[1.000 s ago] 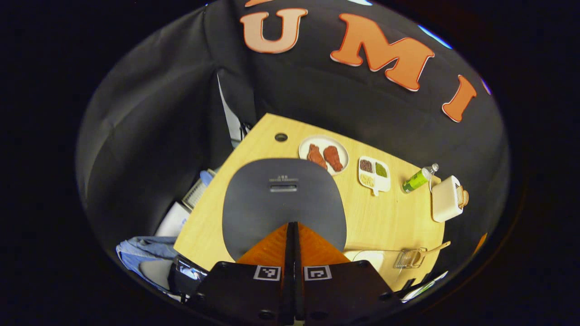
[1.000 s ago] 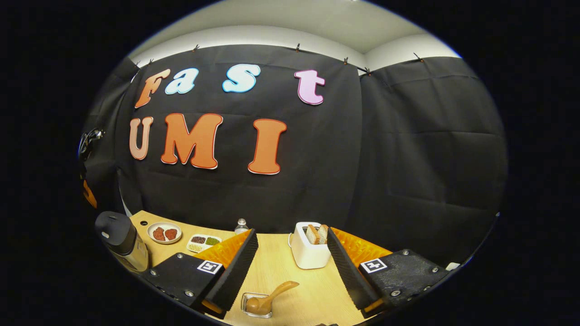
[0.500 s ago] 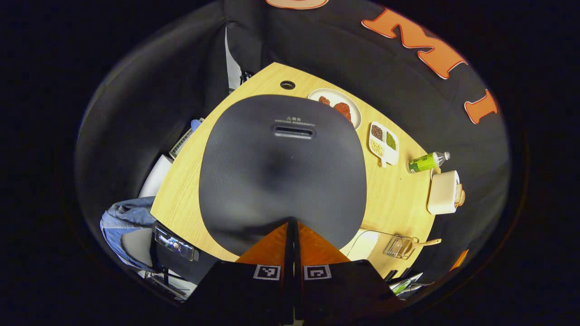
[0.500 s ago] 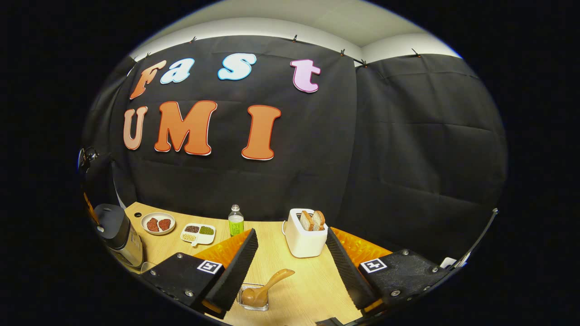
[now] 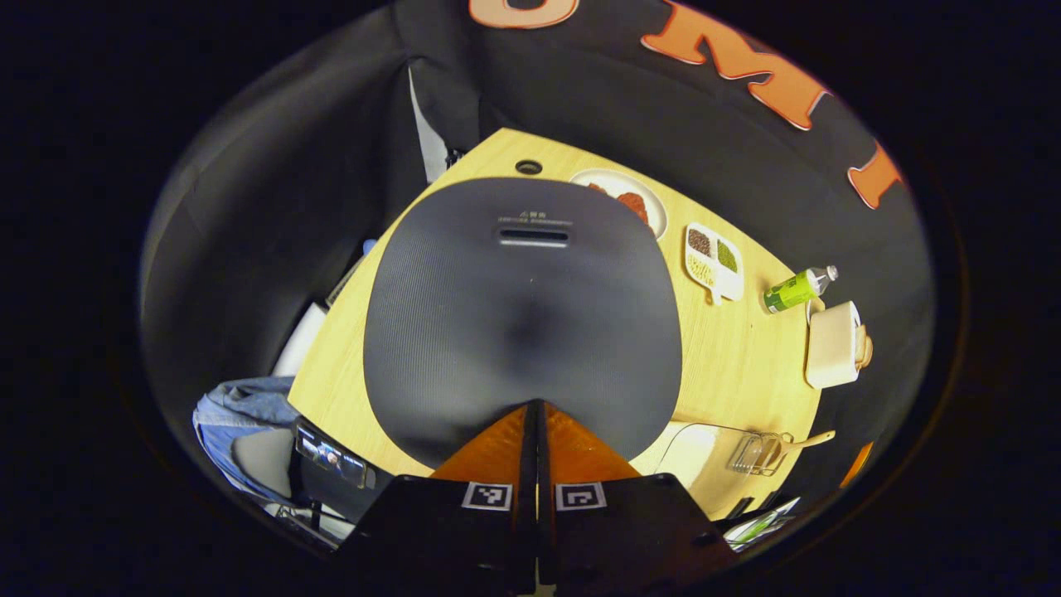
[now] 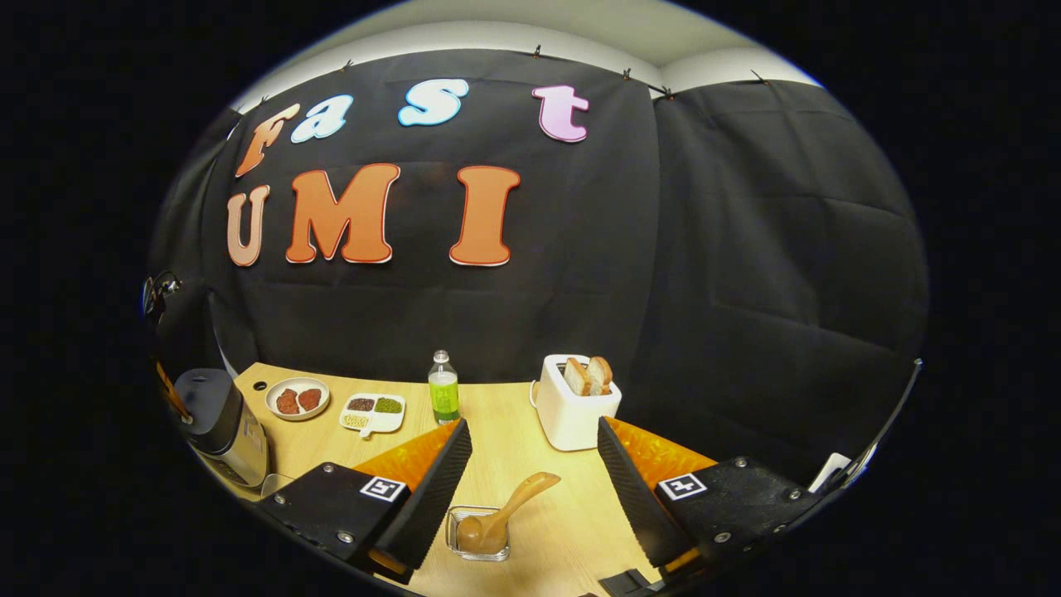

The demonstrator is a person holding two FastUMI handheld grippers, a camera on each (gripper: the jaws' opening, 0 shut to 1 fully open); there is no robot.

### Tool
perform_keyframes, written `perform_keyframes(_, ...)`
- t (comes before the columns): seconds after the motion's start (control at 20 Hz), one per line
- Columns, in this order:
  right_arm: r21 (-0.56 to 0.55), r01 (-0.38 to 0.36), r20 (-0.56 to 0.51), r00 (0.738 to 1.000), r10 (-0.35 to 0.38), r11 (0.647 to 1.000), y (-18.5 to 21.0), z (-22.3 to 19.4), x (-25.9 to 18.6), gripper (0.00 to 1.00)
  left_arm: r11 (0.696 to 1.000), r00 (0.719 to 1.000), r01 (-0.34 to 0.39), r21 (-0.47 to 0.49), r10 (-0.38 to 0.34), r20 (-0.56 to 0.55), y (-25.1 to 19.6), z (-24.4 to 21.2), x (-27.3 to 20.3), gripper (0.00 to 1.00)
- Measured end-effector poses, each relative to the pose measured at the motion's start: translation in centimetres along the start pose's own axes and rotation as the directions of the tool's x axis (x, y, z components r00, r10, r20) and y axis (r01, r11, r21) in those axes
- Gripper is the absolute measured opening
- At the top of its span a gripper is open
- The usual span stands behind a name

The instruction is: Close the left gripper, press the button to open the rice cooker; take a wooden spoon from the chopstick holder with the right hand, scoop a spoonful of rice and pour it into the rice cooker, then put the wooden spoon back into the chopstick holder.

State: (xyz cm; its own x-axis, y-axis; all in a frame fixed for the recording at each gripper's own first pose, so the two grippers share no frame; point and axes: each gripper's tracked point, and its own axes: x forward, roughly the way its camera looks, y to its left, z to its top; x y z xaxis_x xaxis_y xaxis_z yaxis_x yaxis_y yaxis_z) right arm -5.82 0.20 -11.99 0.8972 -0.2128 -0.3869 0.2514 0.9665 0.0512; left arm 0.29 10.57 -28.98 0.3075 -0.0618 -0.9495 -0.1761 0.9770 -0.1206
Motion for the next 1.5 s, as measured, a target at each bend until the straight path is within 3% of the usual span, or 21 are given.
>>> perform_keyframes(0.2,0.077,-0.017,-0.106,0.994,0.026,0.997,0.2,-3.3,2.1,0.95,0.999,0.976,-0.033,0.005,0.031,0.216,-0.4,1.8,-3.5,0.06)
perform_keyframes(0.35,0.118,-0.026,-0.164,0.985,0.046,0.993,0.5,-5.8,3.7,0.95,0.999,0.898,-0.048,0.024,0.033,0.440,-0.7,5.2,-7.7,0.02)
perform_keyframes(0.4,0.135,-0.027,-0.181,0.982,0.052,0.990,0.4,-6.6,4.1,0.95,0.999,0.878,-0.039,-0.002,0.035,0.478,-1.0,5.8,-9.1,0.05)
perform_keyframes(0.45,0.151,-0.025,-0.199,0.978,0.055,0.988,0.4,-7.4,4.5,0.95,0.999,0.864,-0.029,-0.027,0.039,0.503,-1.2,6.0,-10.5,0.02)
perform_keyframes(0.65,0.207,0.016,-0.300,0.953,0.048,0.978,-0.1,-11.0,5.7,0.93,0.999,0.761,-0.032,-0.038,0.050,0.647,-1.6,7.4,-14.7,0.06)
perform_keyframes(0.7,0.226,0.015,-0.318,0.946,0.059,0.974,-0.1,-11.6,5.8,0.93,0.999,0.761,-0.033,-0.028,0.043,0.648,-1.9,6.9,-15.0,0.06)
perform_keyframes(0.8,0.282,0.004,-0.354,0.930,0.100,0.959,0.6,-12.9,6.2,0.91,1.000,0.763,-0.022,0.003,0.014,0.646,-3.4,5.5,-15.0,0.37)
perform_keyframes(0.9,0.330,0.005,-0.397,0.908,0.134,0.944,1.0,-14.6,6.7,0.90,0.998,0.764,-0.064,0.012,0.041,0.644,-3.2,4.5,-14.7,0.67)
perform_keyframes(1.0,0.358,-0.004,-0.408,0.899,0.160,0.934,1.3,-15.3,7.2,0.89,0.996,0.754,-0.088,0.018,0.055,0.654,-3.3,3.9,-15.2,0.67)
perform_keyframes(1.05,0.360,-0.009,-0.413,0.895,0.169,0.933,1.5,-15.5,7.6,0.87,0.995,0.750,-0.099,0.017,0.063,0.659,-3.4,3.6,-15.4,0.75)
perform_keyframes(1.1,0.362,-0.013,-0.421,0.890,0.176,0.932,1.7,-15.7,7.8,0.85,0.994,0.746,-0.111,0.015,0.074,0.661,-3.2,3.2,-15.6,0.71)
perform_keyframes(1.3,0.414,-0.009,-0.446,0.870,0.211,0.910,3.2,-16.1,9.3,0.74,0.986,0.725,-0.165,0.002,0.120,0.678,-2.3,2.3,-16.4,0.73)
perform_keyframes(1.35,0.420,0.002,-0.460,0.862,0.211,0.907,3.4,-16.5,9.5,0.59,0.985,0.724,-0.172,0.001,0.126,0.679,-2.3,2.1,-16.4,0.71)
perform_keyframes(1.4,0.422,0.015,-0.479,0.852,0.210,0.906,3.4,-17.1,9.6,0.62,0.984,0.723,-0.180,0.003,0.130,0.679,-2.2,1.8,-16.4,0.69)
perform_keyframes(1.45,0.430,0.019,-0.497,0.840,0.219,0.902,3.8,-17.6,9.5,0.55,0.981,0.722,-0.191,0.009,0.135,0.678,-2.1,1.7,-16.3,0.67)
perform_keyframes(1.5,0.440,0.027,-0.508,0.832,0.224,0.898,4.0,-17.9,9.1,0.39,0.977,0.727,-0.211,0.020,0.143,0.672,-1.8,1.5,-16.0,0.68)
